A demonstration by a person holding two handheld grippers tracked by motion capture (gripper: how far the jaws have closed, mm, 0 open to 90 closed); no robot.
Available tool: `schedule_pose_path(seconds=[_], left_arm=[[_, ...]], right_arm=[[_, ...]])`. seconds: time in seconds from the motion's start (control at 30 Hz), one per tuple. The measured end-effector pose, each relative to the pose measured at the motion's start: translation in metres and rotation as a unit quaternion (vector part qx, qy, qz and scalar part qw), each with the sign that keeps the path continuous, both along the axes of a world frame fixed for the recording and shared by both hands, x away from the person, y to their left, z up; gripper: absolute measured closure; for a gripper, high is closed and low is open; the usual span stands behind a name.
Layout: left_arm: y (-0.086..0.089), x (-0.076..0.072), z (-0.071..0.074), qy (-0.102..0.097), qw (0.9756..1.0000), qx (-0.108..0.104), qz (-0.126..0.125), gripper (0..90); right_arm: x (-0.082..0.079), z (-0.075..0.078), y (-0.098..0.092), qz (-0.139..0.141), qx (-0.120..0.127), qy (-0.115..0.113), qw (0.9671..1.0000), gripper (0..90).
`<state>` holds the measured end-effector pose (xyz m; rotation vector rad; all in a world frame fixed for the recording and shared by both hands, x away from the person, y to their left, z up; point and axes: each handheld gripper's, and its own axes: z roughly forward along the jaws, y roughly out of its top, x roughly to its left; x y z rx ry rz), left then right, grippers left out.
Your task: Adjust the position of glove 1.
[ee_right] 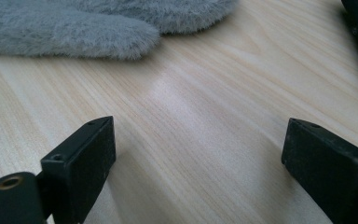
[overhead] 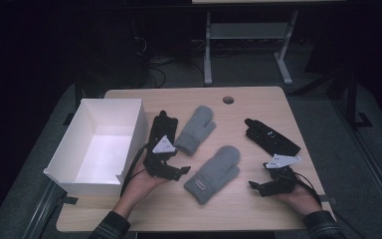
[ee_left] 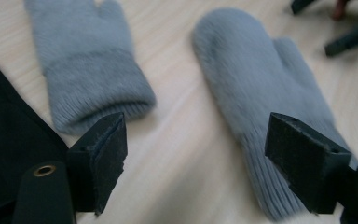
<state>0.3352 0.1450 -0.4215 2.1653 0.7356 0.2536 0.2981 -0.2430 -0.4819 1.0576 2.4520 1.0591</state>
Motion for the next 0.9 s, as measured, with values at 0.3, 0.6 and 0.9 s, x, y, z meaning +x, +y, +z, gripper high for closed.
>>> schedule_pose_path(seconds=[0.3,0.6,0.9], left_arm=[[-0.011,0.028,0.009,0.002,0.9999,0.01,-0.005,54.4],[-0.027,0.069,0.011,0.016,0.9993,0.032,0.01,89.0],[-0.035,0.106,-0.002,0.022,0.9984,0.04,0.035,89.5]], right_arm=[[0.0,0.0,0.0,0.001,0.0,-0.002,1.0,9.7],[0.001,0.0,0.001,0.0,0.0,-0.002,1.0,9.6],[0.001,0.0,0.001,0.002,0.0,-0.001,1.0,9.7]])
